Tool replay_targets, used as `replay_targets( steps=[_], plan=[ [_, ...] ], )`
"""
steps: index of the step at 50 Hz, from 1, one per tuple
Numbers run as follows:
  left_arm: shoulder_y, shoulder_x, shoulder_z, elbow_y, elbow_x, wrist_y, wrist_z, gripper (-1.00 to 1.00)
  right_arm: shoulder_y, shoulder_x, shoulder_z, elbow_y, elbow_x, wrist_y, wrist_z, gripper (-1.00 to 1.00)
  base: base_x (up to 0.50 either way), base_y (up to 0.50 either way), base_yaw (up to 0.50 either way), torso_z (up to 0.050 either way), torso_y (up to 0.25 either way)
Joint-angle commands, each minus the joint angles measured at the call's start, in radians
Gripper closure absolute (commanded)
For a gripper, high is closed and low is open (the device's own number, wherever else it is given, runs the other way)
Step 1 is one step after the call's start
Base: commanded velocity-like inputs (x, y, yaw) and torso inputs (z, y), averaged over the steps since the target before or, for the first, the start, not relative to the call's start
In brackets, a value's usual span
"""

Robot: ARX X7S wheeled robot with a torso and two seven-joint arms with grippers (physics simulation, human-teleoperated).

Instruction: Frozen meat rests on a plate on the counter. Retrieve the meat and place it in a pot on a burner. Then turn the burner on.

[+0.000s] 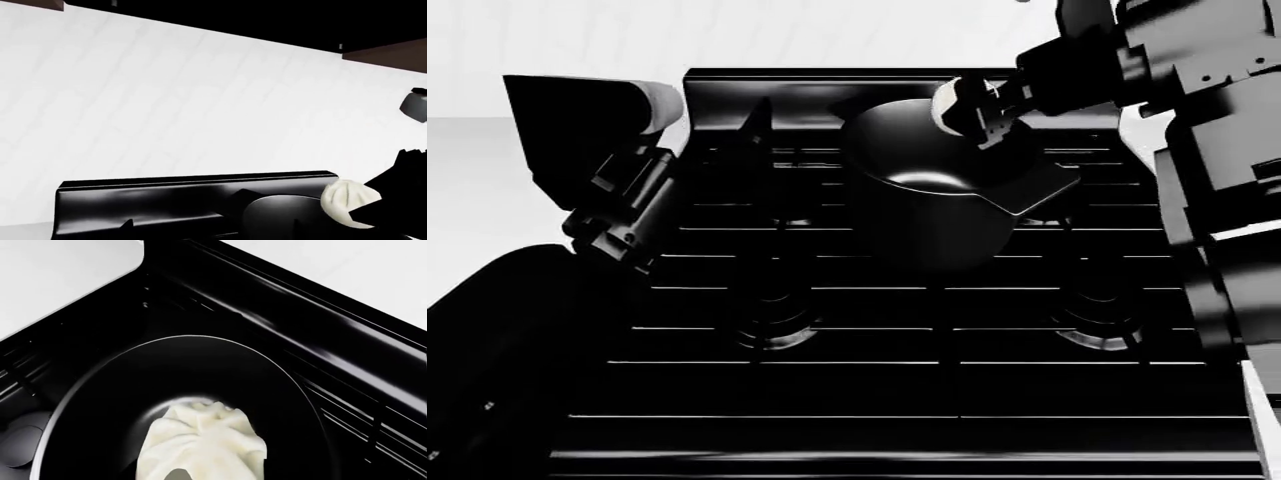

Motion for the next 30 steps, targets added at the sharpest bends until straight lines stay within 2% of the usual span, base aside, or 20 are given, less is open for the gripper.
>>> replay_targets(
  steps=[1, 30],
  plan=[
    [0.0, -0.003, 0.002, -0.009, -0.003, 0.005, -0.005, -1.0, -0.032, -0.014, 0.033, 0.006, -0.047, -0.015, -0.032, 1.0, 0.0, 0.0, 0.0, 0.0, 0.0],
    [-0.005, -0.017, 0.017, -0.03, 0.013, 0.034, -0.01, -1.0, -0.069, -0.043, 0.002, 0.006, -0.046, -0.023, -0.049, 1.0, 0.0, 0.0, 0.0, 0.0, 0.0]
  ],
)
